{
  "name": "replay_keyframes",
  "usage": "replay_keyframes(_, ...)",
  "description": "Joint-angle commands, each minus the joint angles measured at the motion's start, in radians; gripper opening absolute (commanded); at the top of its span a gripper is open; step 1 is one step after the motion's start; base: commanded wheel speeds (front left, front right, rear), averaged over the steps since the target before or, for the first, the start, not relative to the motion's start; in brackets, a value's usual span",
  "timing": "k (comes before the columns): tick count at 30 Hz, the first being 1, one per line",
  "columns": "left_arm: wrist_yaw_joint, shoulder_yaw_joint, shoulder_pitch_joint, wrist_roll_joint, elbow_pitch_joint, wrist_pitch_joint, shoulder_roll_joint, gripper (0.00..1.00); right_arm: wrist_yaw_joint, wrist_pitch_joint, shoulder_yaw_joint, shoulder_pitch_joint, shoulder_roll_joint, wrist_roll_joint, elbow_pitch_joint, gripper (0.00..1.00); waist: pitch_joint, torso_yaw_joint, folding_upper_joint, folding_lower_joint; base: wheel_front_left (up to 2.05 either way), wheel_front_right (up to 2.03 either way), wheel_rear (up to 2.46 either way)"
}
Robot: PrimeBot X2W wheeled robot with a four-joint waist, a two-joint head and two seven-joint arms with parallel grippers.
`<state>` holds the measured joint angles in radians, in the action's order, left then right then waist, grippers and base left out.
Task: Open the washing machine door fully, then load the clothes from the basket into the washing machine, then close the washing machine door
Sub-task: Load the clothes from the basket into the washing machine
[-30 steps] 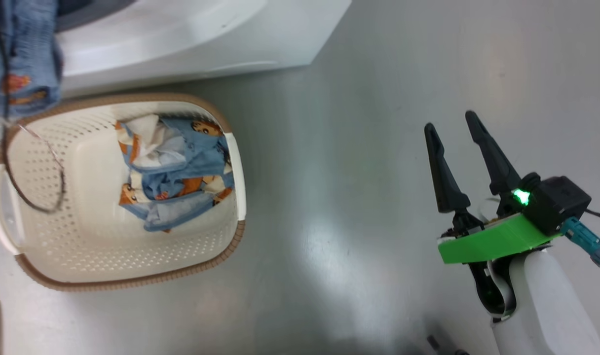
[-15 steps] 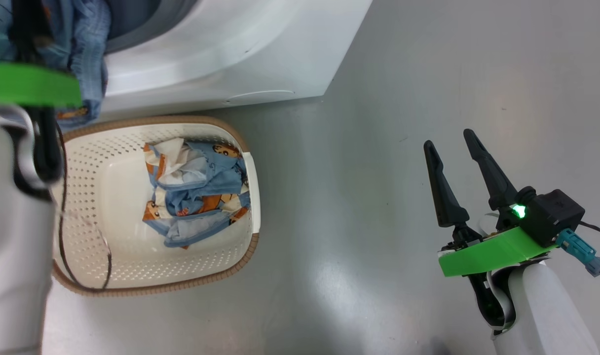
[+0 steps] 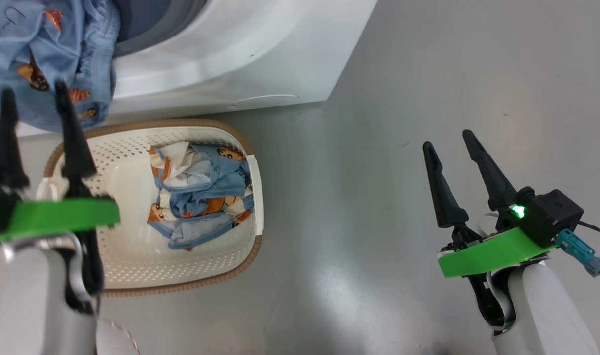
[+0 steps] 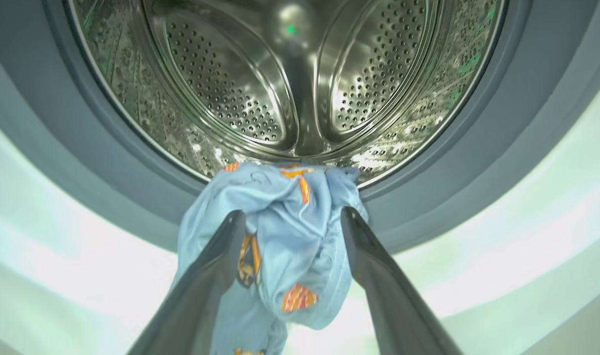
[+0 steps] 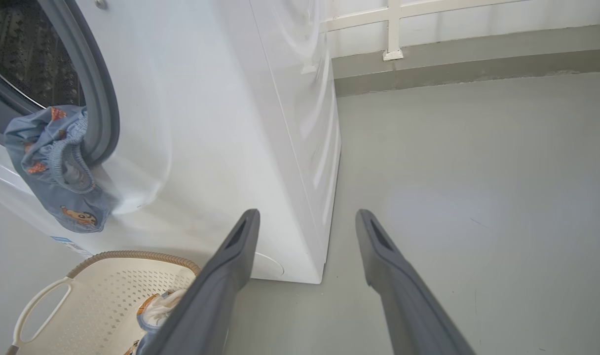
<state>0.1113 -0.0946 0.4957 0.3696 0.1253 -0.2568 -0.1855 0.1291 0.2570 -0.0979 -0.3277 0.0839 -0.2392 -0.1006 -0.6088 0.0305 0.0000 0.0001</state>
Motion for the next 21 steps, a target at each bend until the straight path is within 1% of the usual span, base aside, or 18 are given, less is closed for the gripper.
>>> replay_keyframes(1, 0.0, 0.042, -0.062, -0.015, -0.031, -0.005, -0.013, 1.0, 0.002, 0.005, -0.026, 0.031, -0.002, 0.001, 0.019, 1.0, 0.0, 0.0, 0.0, -0.0001, 0.0, 0.0, 0.0)
replay_keyframes(7, -0.008, 0.092, -0.166, -0.049, -0.053, -0.005, 0.042, 1.0, 0.002, 0.005, -0.027, 0.03, 0.003, -0.004, 0.016, 1.0, 0.0, -0.001, 0.0, -0.0001, 0.0, 0.0, 0.0)
replay_keyframes(8, -0.008, 0.092, -0.166, -0.049, -0.053, -0.005, 0.042, 1.0, 0.002, 0.005, -0.027, 0.03, 0.003, -0.004, 0.016, 1.0, 0.0, -0.001, 0.0, -0.0001, 0.0, 0.0, 0.0)
replay_keyframes(16, -0.025, 0.15, -0.288, -0.093, -0.105, -0.005, 0.1, 1.0, 0.002, 0.005, -0.031, 0.029, 0.003, -0.004, 0.013, 1.0, -0.003, 0.003, 0.0, -0.0001, 0.0, 0.0, 0.0)
replay_keyframes(21, -0.026, 0.169, -0.339, -0.115, -0.141, -0.005, 0.122, 1.0, 0.002, 0.005, -0.035, 0.025, 0.003, -0.006, 0.009, 1.0, -0.004, 0.006, 0.0, -0.0001, 0.0, 0.0, 0.0)
